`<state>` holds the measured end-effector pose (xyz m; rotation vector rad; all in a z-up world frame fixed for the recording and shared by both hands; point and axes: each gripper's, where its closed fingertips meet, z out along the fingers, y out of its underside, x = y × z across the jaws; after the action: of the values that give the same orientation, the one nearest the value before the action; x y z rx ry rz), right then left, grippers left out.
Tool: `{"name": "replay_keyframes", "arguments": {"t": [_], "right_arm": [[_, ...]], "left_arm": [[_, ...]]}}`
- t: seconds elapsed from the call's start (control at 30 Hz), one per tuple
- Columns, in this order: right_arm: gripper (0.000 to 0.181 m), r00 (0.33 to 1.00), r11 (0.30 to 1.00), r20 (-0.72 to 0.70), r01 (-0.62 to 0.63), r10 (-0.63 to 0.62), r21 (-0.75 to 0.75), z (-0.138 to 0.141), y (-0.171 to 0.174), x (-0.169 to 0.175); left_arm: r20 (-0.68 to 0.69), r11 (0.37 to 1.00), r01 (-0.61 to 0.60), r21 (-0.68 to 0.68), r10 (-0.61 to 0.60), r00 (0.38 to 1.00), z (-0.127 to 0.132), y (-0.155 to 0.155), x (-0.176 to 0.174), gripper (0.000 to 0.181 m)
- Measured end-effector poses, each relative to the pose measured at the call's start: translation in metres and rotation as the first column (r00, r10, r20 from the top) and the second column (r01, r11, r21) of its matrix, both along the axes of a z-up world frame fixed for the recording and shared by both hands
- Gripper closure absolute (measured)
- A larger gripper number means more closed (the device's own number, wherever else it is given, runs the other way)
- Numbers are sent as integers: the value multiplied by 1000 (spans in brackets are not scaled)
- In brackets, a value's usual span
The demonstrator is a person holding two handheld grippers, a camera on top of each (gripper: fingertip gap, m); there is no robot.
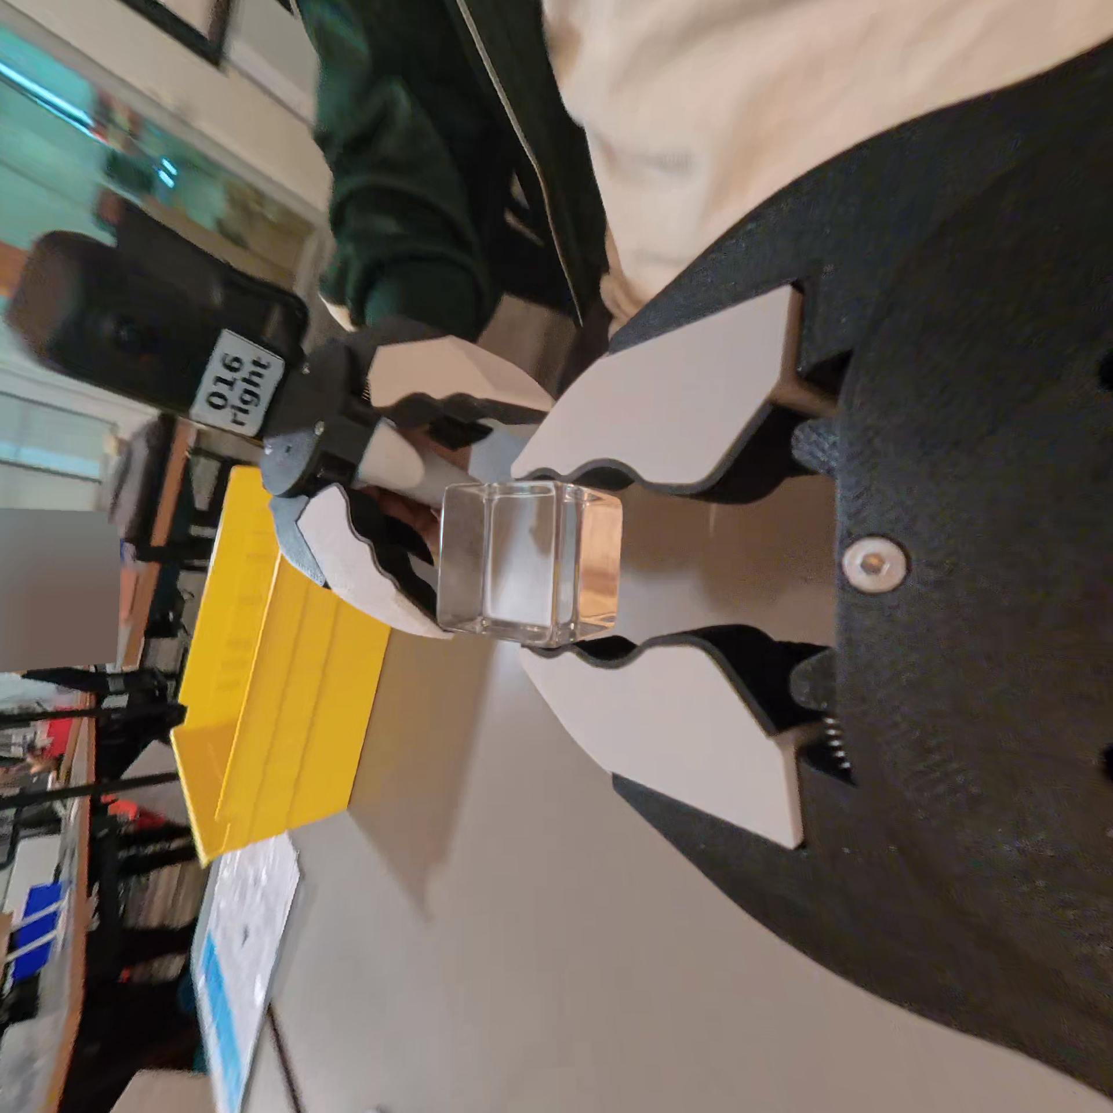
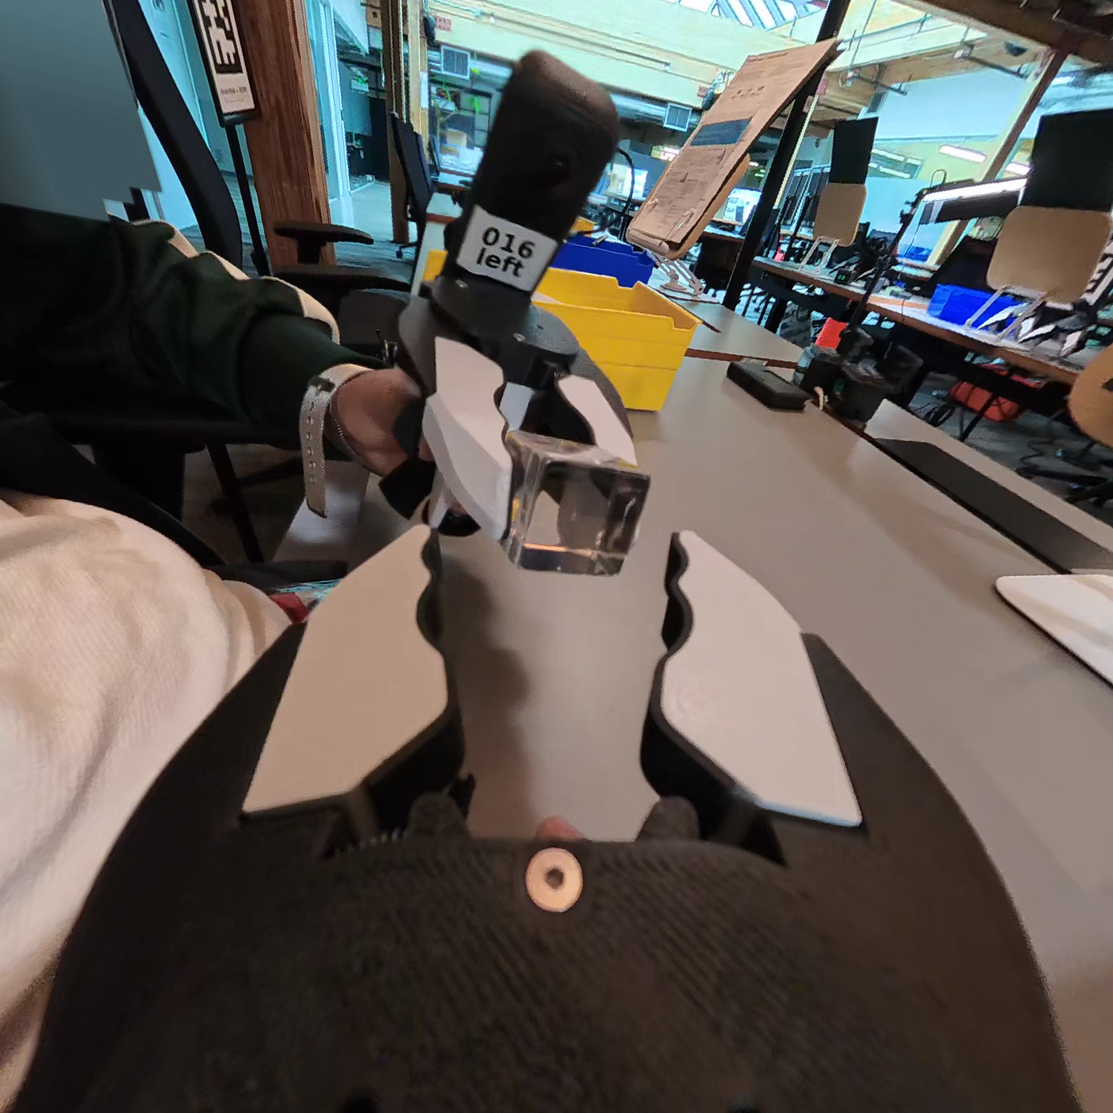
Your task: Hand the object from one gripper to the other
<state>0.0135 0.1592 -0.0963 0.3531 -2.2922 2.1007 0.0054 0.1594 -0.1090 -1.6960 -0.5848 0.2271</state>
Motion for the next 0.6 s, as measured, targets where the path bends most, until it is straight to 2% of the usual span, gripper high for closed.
{"name": "replay_keyframes", "arguments": {"t": [0.17,0.23,0.3,0.37,0.4,0.47,0.6], "right_arm": [[103,982,1000,-189,-8,3,-22,5,3,6],[104,952,1000,-304,-25,20,-13,3,4,13],[107,911,999,-410,-41,44,17,-3,4,19],[111,875,996,-479,-50,77,70,-14,3,24],[113,862,995,-499,-50,88,90,-19,2,26],[115,846,991,-522,-58,113,121,-27,-1,31],[126,837,986,-527,-78,145,148,-35,-4,39]], "left_arm": [[206,976,97,194,-137,969,2,3,9,136],[298,952,154,264,-232,926,0,6,16,136],[389,920,235,314,-350,852,-4,10,27,136],[448,893,308,328,-434,782,-11,12,38,136],[467,892,326,313,-443,765,-17,12,40,136],[492,892,348,289,-450,745,-25,14,44,136],[497,871,372,321,-490,716,-20,21,52,135]]}}
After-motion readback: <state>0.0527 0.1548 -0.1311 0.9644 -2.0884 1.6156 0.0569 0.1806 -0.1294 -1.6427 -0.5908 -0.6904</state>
